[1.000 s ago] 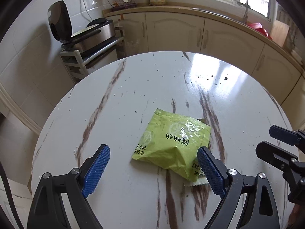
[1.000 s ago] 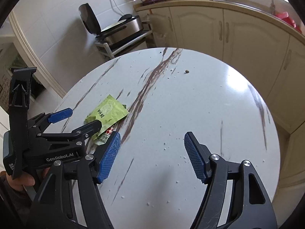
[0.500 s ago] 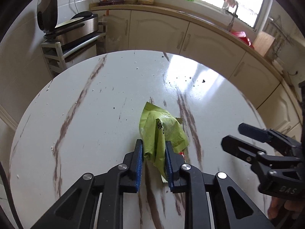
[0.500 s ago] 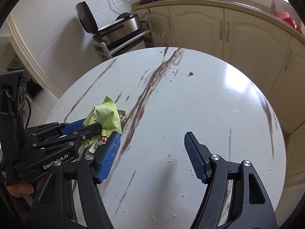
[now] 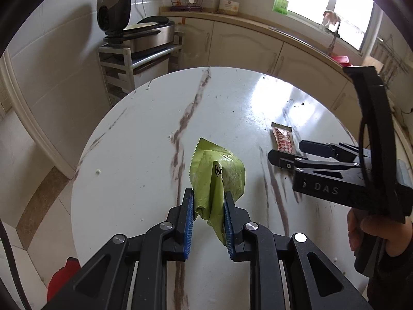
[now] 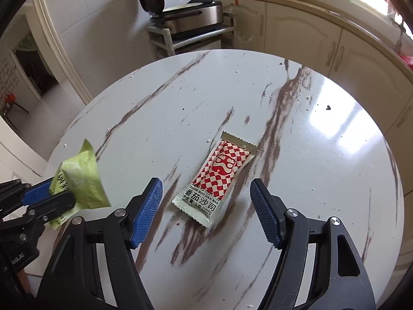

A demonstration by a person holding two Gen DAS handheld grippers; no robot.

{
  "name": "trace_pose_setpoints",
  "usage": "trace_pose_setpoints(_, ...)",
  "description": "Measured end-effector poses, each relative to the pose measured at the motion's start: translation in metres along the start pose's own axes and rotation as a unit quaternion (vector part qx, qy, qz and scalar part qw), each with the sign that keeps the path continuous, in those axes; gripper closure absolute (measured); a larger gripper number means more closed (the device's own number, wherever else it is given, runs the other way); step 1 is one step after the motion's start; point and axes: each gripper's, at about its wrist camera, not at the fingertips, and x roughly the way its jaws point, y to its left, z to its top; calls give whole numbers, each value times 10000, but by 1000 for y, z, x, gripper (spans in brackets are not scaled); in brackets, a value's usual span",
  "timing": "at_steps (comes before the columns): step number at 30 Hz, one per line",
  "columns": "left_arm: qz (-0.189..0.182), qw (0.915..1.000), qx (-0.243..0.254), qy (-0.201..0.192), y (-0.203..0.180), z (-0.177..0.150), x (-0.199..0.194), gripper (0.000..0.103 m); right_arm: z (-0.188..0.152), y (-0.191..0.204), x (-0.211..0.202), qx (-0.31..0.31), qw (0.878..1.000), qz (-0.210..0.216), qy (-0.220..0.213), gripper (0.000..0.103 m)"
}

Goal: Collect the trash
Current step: 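Grasp the red-checked sauce sachet with the right tool while the left tool holds the packet, then carry the green packet and red sachet over the blue bin with both tools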

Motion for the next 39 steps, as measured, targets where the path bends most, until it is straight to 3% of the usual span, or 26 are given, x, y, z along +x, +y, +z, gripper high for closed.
trace_pose_setpoints(1, -5, 10000, -5, -4, 2, -2, -3, 86, 0, 3, 1, -68, 9999, -132, -33, 40)
trace_pose_setpoints(3, -25, 10000, -25, -3, 5, -5, -8, 86, -1, 8, 2, -228, 9992, -314, -57, 59)
trace_pose_setpoints(4, -54, 10000, -14, -6, 5, -6, -10, 86, -3, 9, 1, -330, 9988, -355, -101, 64)
trace_pose_setpoints(9, -151, 9999, 30, -40, -10, -13, -24, 86, -9, 1, -7, -403, 9989, -190, -124, 91)
trace_pose_setpoints(17, -385, 9990, 217, -79, -44, -17, -43, 86, -41, -29, -49, -103, 9989, 320, -338, 95)
trace_pose_setpoints(24, -593, 9960, 634, -199, -109, -23, -68, 86, -81, -78, -130, 377, 9917, 664, -1038, 95)
trace_pose_setpoints(30, -935, 9878, 1227, -199, -207, -35, -85, 86, -135, -148, -194, 970, 9810, 631, -1559, 95)
trace_pose_setpoints(35, -1305, 9749, 1802, -3, -301, -51, -81, 86, -197, -220, -231, 1575, 9713, 206, -1773, 94)
trace_pose_setpoints(39, -1548, 9621, 2225, 300, -378, -61, -55, 86, -246, -273, -242, 2127, 9607, -222, -1771, 94)
